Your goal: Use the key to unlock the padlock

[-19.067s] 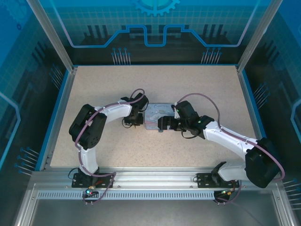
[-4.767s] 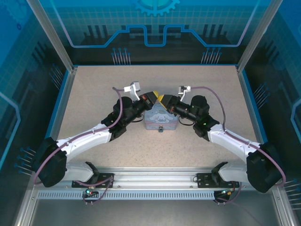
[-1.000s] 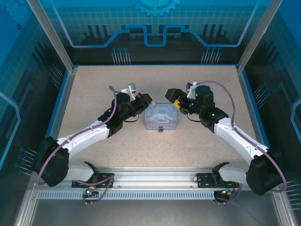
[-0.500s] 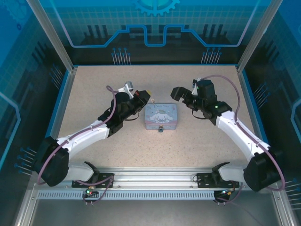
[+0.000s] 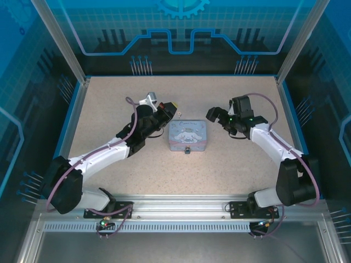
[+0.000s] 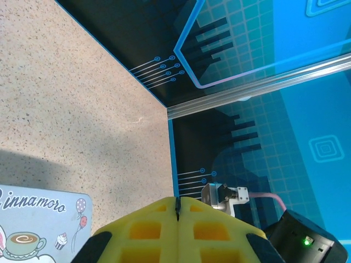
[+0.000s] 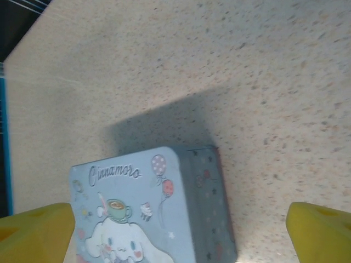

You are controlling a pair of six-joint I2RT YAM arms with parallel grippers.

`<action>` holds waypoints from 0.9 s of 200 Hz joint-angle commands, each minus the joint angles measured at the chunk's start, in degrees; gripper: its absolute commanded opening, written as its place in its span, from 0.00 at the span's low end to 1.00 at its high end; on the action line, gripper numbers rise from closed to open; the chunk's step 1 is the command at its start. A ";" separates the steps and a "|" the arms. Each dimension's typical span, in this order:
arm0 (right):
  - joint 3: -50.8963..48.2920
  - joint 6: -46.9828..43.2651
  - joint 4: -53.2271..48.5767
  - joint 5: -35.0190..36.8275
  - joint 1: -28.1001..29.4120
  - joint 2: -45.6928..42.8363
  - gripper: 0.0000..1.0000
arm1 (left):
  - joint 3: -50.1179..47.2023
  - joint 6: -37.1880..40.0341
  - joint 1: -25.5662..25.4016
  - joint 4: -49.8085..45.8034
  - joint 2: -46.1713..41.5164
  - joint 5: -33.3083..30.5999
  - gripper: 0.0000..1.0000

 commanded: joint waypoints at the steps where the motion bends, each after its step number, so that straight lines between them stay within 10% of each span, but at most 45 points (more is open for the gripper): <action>1: -3.46 8.73 17.78 -11.43 -0.08 -1.51 1.00 | 1.97 1.59 -0.32 3.67 0.88 -1.58 0.00; 77: -12.67 29.41 43.12 -7.79 10.43 -4.72 0.83 | -0.87 -1.09 -0.62 10.86 2.30 -4.93 0.00; 180: -9.94 33.95 53.99 -1.42 17.74 -1.22 0.51 | -3.42 -5.37 -2.24 14.03 2.89 -10.62 0.00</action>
